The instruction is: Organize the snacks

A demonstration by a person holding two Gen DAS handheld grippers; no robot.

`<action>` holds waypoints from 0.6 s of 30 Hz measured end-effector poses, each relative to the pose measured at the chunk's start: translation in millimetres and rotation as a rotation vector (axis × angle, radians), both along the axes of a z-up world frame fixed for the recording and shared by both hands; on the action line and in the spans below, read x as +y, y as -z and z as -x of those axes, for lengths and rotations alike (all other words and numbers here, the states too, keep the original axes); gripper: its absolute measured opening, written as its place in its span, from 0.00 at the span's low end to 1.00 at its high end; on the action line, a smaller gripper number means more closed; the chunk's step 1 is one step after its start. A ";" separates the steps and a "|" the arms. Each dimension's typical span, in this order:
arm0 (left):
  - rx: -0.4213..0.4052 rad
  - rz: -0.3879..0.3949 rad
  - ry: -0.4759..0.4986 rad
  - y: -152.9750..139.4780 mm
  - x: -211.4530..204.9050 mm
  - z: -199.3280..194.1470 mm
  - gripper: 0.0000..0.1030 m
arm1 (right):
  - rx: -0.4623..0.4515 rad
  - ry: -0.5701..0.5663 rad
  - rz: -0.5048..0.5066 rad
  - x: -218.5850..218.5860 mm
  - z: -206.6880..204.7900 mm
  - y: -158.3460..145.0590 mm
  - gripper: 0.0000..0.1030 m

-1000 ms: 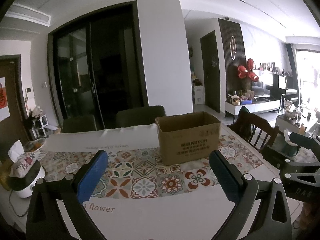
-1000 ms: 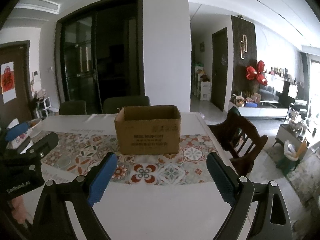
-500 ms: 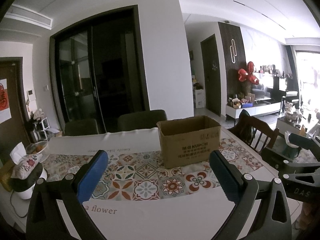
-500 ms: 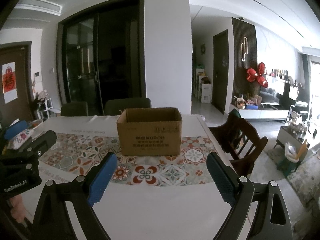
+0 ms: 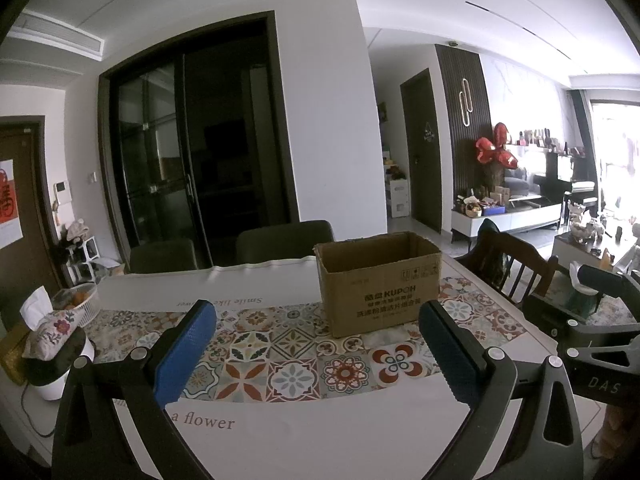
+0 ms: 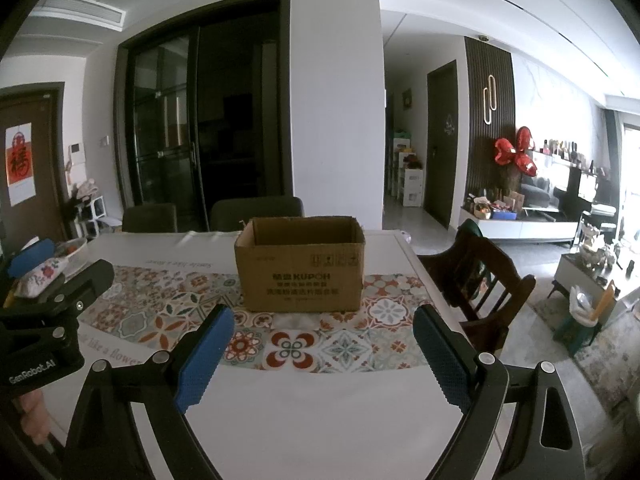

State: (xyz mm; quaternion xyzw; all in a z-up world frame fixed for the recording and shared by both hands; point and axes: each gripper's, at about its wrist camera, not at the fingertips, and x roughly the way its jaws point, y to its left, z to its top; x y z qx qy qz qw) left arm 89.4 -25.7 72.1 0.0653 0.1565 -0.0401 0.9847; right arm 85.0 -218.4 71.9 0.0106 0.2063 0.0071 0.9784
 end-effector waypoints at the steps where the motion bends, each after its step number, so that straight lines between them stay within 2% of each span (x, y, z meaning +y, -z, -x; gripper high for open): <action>1: 0.000 0.000 0.001 0.0 0.1 0.1 1.00 | 0.000 0.000 -0.001 0.0 0.0 0.0 0.89; 18: 0.000 0.000 0.001 0.2 -0.2 0.4 1.00 | 0.001 0.001 0.002 0.4 0.4 -1.4 0.89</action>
